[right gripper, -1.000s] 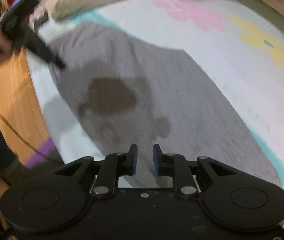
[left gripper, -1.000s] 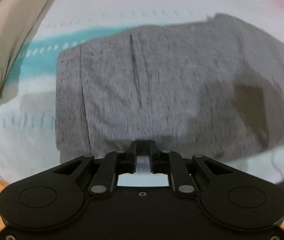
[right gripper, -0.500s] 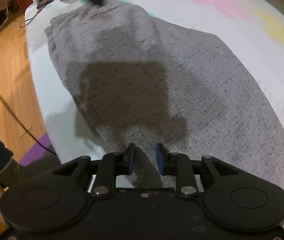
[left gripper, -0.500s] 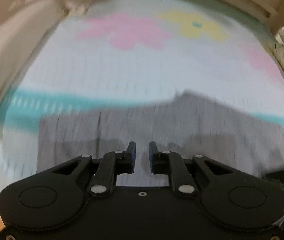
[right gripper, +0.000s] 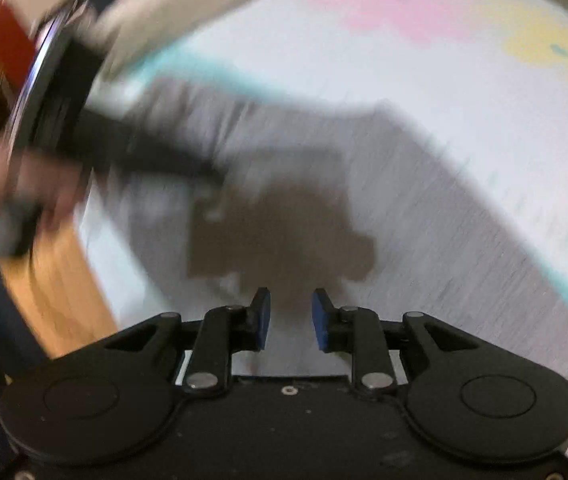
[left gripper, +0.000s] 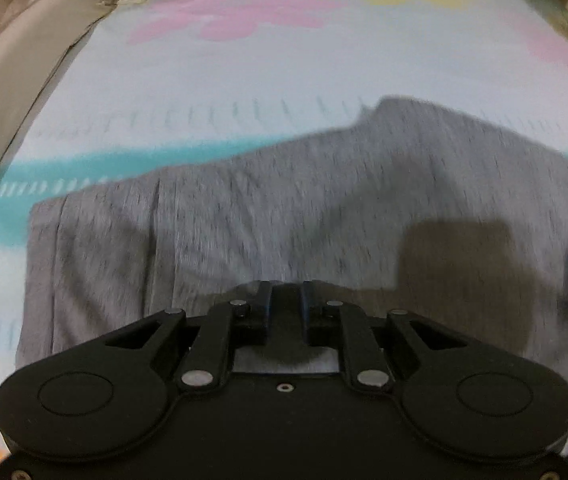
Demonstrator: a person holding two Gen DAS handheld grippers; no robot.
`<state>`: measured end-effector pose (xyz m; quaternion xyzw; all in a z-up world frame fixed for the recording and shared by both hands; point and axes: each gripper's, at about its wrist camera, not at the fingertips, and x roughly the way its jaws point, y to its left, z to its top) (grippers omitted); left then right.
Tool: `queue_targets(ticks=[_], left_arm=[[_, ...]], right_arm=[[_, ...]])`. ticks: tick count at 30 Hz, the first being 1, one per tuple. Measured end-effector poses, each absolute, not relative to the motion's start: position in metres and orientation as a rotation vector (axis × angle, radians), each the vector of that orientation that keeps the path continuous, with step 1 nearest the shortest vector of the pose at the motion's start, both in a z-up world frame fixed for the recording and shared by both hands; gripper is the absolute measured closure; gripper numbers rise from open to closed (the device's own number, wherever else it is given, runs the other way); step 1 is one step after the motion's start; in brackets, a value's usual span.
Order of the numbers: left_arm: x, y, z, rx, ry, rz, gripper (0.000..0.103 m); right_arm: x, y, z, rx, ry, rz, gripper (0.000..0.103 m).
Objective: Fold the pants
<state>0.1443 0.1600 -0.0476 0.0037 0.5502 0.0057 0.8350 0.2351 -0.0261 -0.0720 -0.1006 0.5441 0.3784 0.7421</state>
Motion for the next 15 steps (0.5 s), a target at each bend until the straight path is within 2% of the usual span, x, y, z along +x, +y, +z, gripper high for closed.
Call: queue_targets(ticks=[4,10,15], left_arm=[[0.136,0.169,-0.046,-0.114,1.215,0.002,0.081],[0.142,0.205,-0.051,-0.383,1.281,0.003,0.081],[0.131,0.208,-0.049,-0.368,1.263,-0.029,0.081]], right_arm=[[0.291,-0.026,-0.060,-0.052,1.130,0.711,0.074],[0.353,-0.006,-0.088,0.104,1.147,0.597,0.072],[0.378,0.009,-0.115,0.156,1.189,0.534,0.071]])
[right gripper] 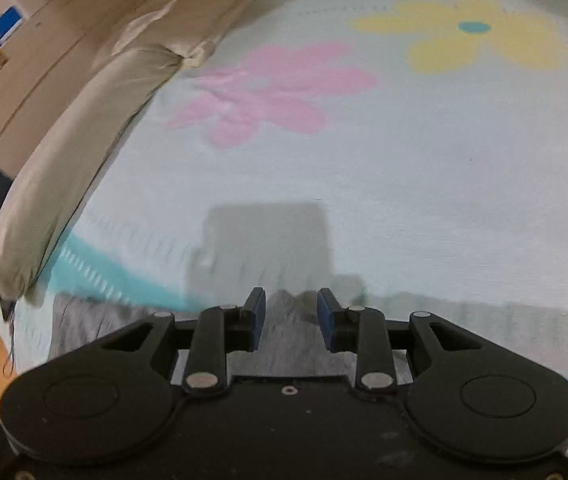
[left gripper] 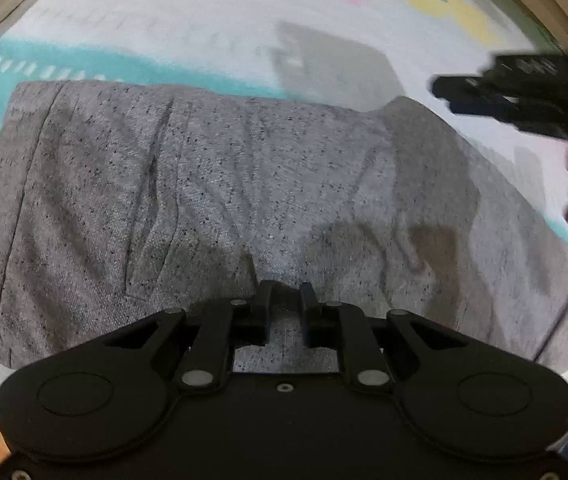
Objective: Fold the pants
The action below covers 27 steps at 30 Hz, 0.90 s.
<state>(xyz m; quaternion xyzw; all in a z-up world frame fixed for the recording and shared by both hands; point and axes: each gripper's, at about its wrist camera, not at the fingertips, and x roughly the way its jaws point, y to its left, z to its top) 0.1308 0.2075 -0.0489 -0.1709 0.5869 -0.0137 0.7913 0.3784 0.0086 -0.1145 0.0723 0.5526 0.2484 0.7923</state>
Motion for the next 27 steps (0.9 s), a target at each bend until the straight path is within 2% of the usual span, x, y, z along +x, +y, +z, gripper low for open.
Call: queue_targets(ticks=[5,7,8,9,11,17,22,24,26,27], left_arm=[[0.121,0.205,-0.049,-0.345,1.254,-0.048,0.081],[0.123,0.205,-0.051,-0.368,1.257,-0.046,0.081],[0.125,0.209,-0.052,-0.390,1.259,-0.046,0.081],[0.125,0.214,-0.051,-0.414,1.262,-0.046,0.081],[0.124,0.224,-0.051,-0.479,1.268,-0.037,0.081],[0.127,0.237,-0.038,-0.568,1.244,0.015,0.084],[0.140,0.222,-0.031,-0.406,1.170,0.061,0.082],[0.138,0.220,-0.039,-0.384,1.191,0.081,0.083],[0.135,0.219,-0.039,-0.374,1.177,0.082,0.083],[0.133,0.218,-0.039,-0.365,1.184,0.075,0.083]], right_arm=[[0.377,0.018,-0.134,0.137,1.290,0.549,0.071],[0.366,0.021,-0.131,0.084,1.288,0.625,0.078],[0.355,0.025,-0.124,0.000,1.246,0.673,0.093],[0.343,0.031,-0.118,-0.102,1.207,0.717,0.097],[0.317,0.032,-0.109,-0.202,1.159,0.804,0.097],[0.249,0.024,-0.120,-0.338,1.219,0.946,0.101],[0.222,0.020,-0.127,-0.384,1.208,0.974,0.101],[0.230,0.018,-0.121,-0.328,1.206,0.964,0.094],[0.241,0.012,-0.110,-0.245,1.197,0.940,0.092],[0.249,0.007,-0.102,-0.196,1.169,0.920,0.085]])
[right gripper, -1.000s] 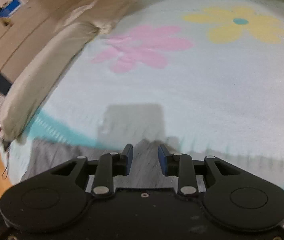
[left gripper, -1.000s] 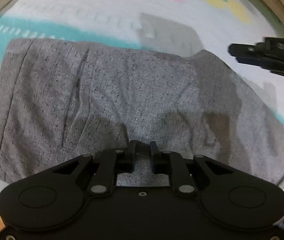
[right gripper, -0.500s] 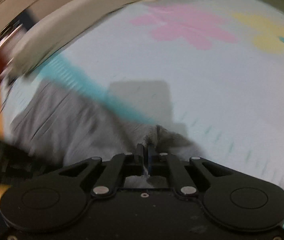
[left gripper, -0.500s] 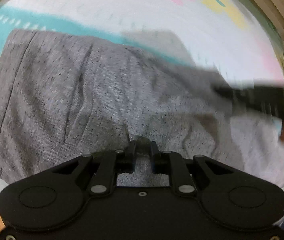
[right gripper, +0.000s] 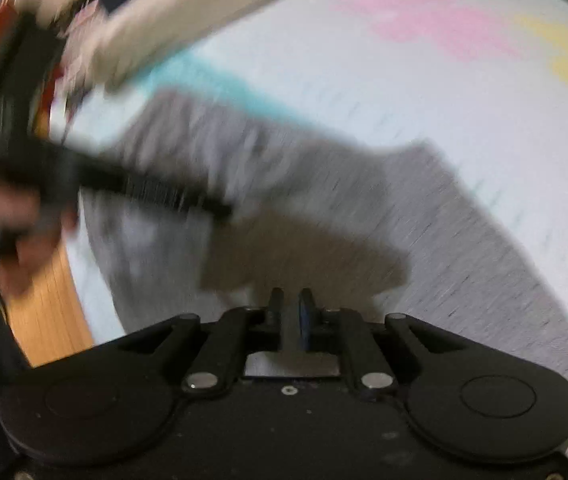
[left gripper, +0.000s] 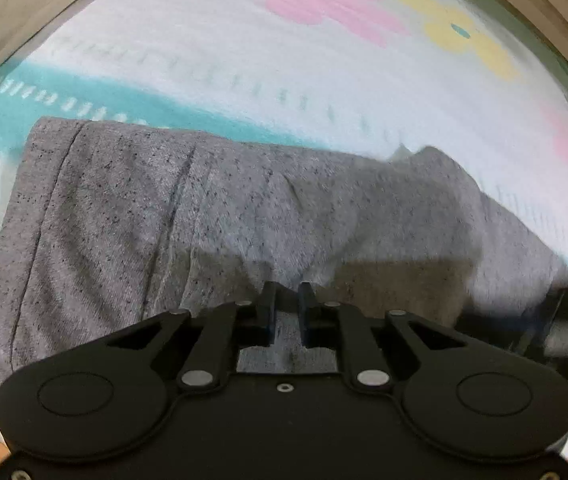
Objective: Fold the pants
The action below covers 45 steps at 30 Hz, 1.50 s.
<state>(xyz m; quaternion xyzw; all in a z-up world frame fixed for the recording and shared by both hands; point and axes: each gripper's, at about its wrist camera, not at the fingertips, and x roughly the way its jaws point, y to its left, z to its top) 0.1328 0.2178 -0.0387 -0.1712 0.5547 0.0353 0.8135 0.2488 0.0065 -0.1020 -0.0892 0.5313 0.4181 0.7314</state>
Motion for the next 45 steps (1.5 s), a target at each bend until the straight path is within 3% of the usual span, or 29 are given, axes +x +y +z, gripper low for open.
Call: queue_targets(ticks=[2,6,11,20,30,38,40,41,45], left_arm=[[0.124,0.210,-0.042,-0.360,1.188,0.075,0.083],[0.122,0.201,-0.043,-0.322,1.206,0.070,0.084],[0.122,0.189,-0.046,-0.346,1.219,0.072,0.084],[0.123,0.204,-0.050,-0.376,1.221,0.062,0.083],[0.117,0.204,-0.046,-0.345,1.206,0.066,0.083],[0.119,0.201,-0.048,-0.328,1.199,0.062,0.083],[0.120,0.202,-0.048,-0.330,1.197,0.057,0.083],[0.120,0.203,-0.047,-0.330,1.195,0.055,0.083],[0.118,0.201,-0.048,-0.310,1.184,0.051,0.083]], right_arm=[[0.265,-0.003,-0.090,-0.099,1.093,0.857,0.074],[0.318,-0.006,-0.084,0.041,1.043,0.691,0.071],[0.365,0.001,-0.107,0.186,1.123,0.575,0.070],[0.364,0.017,-0.147,0.108,1.328,0.600,0.070],[0.307,0.029,-0.145,-0.146,1.289,0.807,0.070],[0.352,0.015,-0.164,0.309,1.386,0.675,0.068],[0.351,0.012,-0.167,0.332,1.383,0.650,0.076],[0.350,0.016,-0.164,0.300,1.366,0.622,0.096],[0.361,0.028,-0.143,0.222,1.266,0.579,0.098]])
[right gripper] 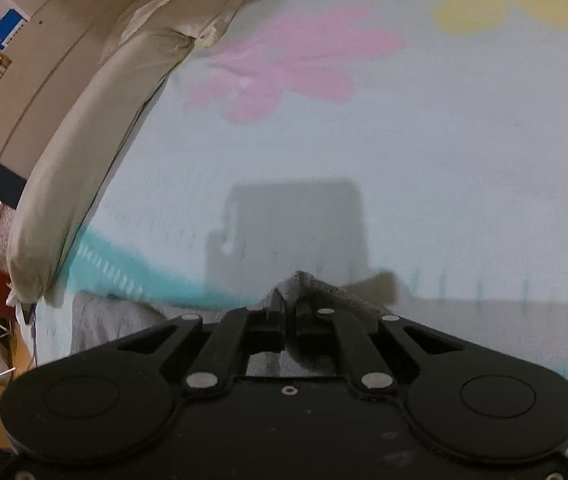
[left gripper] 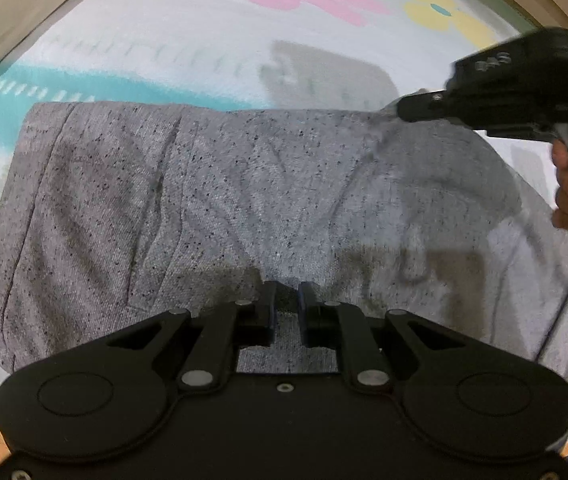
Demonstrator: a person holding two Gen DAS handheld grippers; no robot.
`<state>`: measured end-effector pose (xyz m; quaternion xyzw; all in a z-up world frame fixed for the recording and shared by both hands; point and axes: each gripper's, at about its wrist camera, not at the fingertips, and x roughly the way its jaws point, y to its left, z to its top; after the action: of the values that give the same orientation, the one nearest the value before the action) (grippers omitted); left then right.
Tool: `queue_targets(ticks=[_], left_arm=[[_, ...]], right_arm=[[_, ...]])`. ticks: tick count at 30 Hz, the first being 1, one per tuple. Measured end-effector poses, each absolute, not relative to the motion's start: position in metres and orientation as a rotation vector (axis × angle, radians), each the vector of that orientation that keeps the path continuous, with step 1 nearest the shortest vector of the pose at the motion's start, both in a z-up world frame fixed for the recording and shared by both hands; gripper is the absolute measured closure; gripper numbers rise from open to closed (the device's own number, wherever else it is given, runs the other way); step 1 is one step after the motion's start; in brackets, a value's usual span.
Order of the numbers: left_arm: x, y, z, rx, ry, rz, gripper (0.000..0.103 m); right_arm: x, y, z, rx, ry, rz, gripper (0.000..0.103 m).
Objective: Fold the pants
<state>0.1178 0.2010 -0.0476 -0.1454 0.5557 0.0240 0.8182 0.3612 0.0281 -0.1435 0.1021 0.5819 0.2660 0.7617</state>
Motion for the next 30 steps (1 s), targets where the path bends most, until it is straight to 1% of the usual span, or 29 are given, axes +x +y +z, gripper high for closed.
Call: queue_targets(ticks=[5,8,9,11,13,15,18,22,24,27,30], left_arm=[[0.112,0.194,-0.047,-0.275,1.177,0.051,0.083],[0.110,0.193,-0.048,-0.262,1.176,0.045,0.083],[0.109,0.193,-0.048,-0.264,1.182,0.043,0.083],[0.106,0.193,-0.047,-0.268,1.190,0.031,0.083],[0.102,0.192,-0.047,-0.260,1.191,0.020,0.083],[0.095,0.188,-0.046,-0.229,1.193,0.008,0.083],[0.088,0.181,-0.041,-0.182,1.199,-0.011,0.083],[0.085,0.176,-0.033,-0.176,1.204,0.002,0.084],[0.086,0.171,-0.024,-0.167,1.174,0.005,0.084],[0.085,0.149,-0.014,-0.103,1.110,-0.025,0.084],[0.087,0.121,-0.015,-0.026,1.104,-0.099,0.084]], right_arm=[[0.365,0.044,-0.162,0.143,1.285,0.540,0.098],[0.374,0.043,-0.170,0.190,1.335,0.523,0.098],[0.376,0.037,-0.168,0.213,1.319,0.496,0.093],[0.374,0.029,-0.153,0.236,1.213,0.426,0.084],[0.376,0.013,-0.132,0.254,1.135,0.402,0.084],[0.372,0.004,-0.116,0.241,1.116,0.454,0.084],[0.346,0.000,-0.108,0.184,1.148,0.559,0.084],[0.298,-0.007,-0.112,-0.022,1.205,0.637,0.084],[0.275,-0.017,-0.116,-0.094,1.237,0.663,0.084],[0.242,-0.043,-0.117,-0.145,1.276,0.663,0.084],[0.213,-0.070,-0.124,-0.216,1.318,0.648,0.084]])
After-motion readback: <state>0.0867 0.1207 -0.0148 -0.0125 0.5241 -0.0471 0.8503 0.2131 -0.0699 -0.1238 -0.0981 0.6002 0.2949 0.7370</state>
